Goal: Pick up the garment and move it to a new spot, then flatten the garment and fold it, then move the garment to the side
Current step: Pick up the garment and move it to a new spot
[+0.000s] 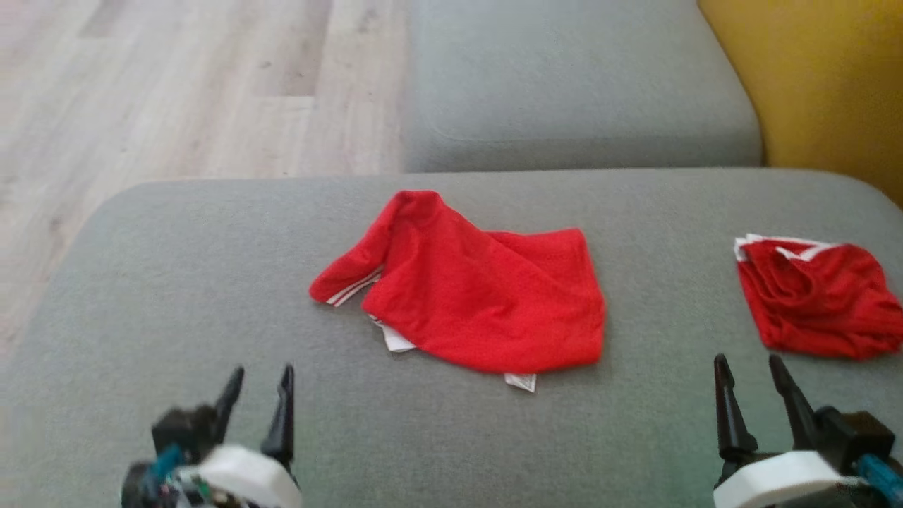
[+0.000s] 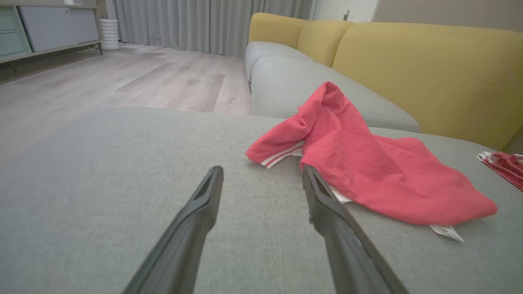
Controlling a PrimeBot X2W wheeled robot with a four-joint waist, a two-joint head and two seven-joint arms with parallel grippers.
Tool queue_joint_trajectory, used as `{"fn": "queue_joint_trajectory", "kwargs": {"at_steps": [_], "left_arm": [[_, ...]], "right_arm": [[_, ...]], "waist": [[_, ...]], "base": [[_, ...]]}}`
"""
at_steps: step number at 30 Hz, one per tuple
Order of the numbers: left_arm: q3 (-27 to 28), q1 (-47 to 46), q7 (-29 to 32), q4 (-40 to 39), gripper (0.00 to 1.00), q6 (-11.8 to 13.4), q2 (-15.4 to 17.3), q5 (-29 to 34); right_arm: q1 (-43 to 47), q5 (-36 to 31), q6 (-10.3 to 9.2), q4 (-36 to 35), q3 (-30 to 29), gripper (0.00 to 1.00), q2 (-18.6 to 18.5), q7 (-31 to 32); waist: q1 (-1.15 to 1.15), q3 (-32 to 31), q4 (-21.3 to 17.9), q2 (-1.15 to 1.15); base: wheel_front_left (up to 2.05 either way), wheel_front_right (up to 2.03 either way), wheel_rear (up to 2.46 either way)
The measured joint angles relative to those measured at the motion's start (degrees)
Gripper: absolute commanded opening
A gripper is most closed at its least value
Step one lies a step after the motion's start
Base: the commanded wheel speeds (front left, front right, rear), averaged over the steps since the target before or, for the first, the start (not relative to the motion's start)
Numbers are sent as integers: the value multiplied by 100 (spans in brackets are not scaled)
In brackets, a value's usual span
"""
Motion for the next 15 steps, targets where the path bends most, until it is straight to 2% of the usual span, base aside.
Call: {"fn": "queue_joint_trajectory", "kwargs": {"at_steps": [7, 11, 15], "left_arm": [[25, 871, -32, -1158, 100, 693, 29, 34], [25, 1151, -32, -1408, 100, 926, 25, 58], [22, 1207, -32, -1547, 100, 1018, 15, 45]], "right_arm": [[229, 136, 0, 145, 110, 100, 8, -100], [293, 246, 0, 261, 194, 100, 8, -182], [292, 271, 0, 319, 224, 100, 9, -205]], "waist": [[1, -128, 222, 0], [2, -129, 234, 0], [1, -118, 201, 0]], "base": [[0, 0, 0], [0, 0, 0], [0, 0, 0]]}}
